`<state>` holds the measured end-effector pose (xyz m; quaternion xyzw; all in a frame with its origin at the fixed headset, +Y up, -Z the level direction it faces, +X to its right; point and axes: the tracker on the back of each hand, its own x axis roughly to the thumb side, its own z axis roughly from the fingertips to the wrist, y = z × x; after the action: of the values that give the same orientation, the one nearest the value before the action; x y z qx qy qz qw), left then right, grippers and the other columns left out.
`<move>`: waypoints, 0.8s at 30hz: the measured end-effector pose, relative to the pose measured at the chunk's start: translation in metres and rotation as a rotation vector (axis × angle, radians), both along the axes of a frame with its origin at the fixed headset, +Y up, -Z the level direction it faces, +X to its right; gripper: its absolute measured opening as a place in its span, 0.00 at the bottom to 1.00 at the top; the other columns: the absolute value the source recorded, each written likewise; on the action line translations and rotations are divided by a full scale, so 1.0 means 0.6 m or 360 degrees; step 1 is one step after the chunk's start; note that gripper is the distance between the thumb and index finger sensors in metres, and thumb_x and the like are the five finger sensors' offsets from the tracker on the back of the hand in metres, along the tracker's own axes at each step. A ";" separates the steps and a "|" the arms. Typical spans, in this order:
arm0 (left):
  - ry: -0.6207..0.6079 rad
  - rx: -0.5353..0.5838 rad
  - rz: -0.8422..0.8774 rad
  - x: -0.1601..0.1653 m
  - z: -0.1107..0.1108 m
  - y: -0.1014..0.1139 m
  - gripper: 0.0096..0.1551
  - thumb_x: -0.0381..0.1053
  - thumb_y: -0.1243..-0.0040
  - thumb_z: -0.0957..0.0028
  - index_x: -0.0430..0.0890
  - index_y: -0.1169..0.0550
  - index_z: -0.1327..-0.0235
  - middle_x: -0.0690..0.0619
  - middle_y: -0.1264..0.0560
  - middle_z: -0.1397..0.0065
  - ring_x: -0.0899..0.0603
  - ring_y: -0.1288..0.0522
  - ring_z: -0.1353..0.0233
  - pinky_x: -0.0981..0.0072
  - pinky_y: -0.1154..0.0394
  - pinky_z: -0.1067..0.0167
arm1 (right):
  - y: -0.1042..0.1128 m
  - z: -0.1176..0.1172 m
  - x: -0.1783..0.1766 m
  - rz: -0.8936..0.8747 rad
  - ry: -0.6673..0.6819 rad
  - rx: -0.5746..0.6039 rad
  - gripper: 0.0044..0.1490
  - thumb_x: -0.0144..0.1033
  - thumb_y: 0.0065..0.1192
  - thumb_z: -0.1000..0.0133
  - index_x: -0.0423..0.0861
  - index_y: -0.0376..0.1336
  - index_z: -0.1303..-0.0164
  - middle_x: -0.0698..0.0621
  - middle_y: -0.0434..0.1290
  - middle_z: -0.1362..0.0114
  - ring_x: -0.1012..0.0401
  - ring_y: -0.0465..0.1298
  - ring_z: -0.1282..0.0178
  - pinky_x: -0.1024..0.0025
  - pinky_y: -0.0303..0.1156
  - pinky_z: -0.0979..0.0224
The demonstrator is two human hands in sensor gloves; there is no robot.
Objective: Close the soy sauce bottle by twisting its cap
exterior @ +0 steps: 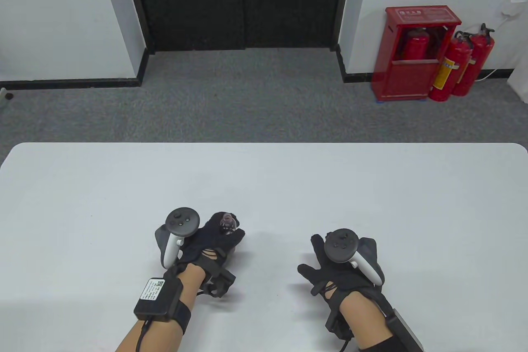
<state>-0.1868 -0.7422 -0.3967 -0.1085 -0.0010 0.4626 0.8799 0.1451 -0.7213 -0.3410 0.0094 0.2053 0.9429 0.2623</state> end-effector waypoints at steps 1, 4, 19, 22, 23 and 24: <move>-0.0020 0.0021 0.0008 0.002 0.012 0.002 0.31 0.70 0.28 0.58 0.70 0.26 0.41 0.68 0.25 0.23 0.39 0.27 0.19 0.28 0.31 0.34 | 0.000 0.000 0.000 0.0004 0.0002 0.0000 0.58 0.62 0.56 0.50 0.54 0.36 0.16 0.40 0.32 0.10 0.36 0.33 0.15 0.28 0.46 0.25; -0.0049 0.0104 -0.0042 0.007 0.044 0.010 0.25 0.69 0.24 0.58 0.70 0.22 0.47 0.69 0.20 0.31 0.43 0.19 0.26 0.31 0.26 0.37 | -0.002 0.000 -0.001 0.0016 0.0009 -0.0009 0.58 0.62 0.56 0.50 0.54 0.36 0.16 0.40 0.32 0.10 0.35 0.33 0.15 0.28 0.46 0.26; -0.0172 0.0110 -0.0029 0.005 0.117 0.008 0.24 0.63 0.21 0.54 0.72 0.23 0.47 0.69 0.19 0.36 0.46 0.17 0.35 0.41 0.22 0.44 | -0.007 -0.008 0.017 -0.0025 -0.0038 -0.0011 0.52 0.55 0.53 0.47 0.58 0.35 0.17 0.41 0.33 0.10 0.36 0.34 0.15 0.27 0.46 0.26; -0.0151 0.0214 -0.0135 0.012 0.120 0.017 0.24 0.62 0.20 0.55 0.72 0.23 0.48 0.70 0.18 0.38 0.47 0.17 0.37 0.43 0.22 0.46 | -0.011 -0.017 0.045 -0.0041 -0.0113 -0.0023 0.46 0.47 0.51 0.45 0.63 0.38 0.17 0.42 0.34 0.10 0.36 0.34 0.14 0.27 0.46 0.26; -0.0164 0.0225 -0.0155 0.015 0.120 0.017 0.25 0.62 0.20 0.55 0.72 0.22 0.48 0.69 0.18 0.38 0.47 0.16 0.38 0.43 0.21 0.47 | -0.012 -0.018 0.049 -0.0040 -0.0126 -0.0022 0.46 0.46 0.52 0.45 0.64 0.39 0.18 0.43 0.35 0.09 0.36 0.35 0.14 0.27 0.46 0.26; -0.0188 0.0233 -0.0193 0.019 0.120 0.017 0.25 0.63 0.20 0.56 0.72 0.22 0.48 0.70 0.18 0.38 0.48 0.16 0.38 0.43 0.21 0.47 | -0.013 -0.022 0.060 -0.0035 -0.0150 -0.0021 0.45 0.45 0.53 0.45 0.64 0.41 0.18 0.43 0.36 0.09 0.36 0.36 0.14 0.27 0.46 0.26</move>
<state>-0.1756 -0.7319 -0.3245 -0.0710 -0.0801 0.3999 0.9103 0.1808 -0.7292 -0.3541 -0.0345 0.1986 0.9380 0.2820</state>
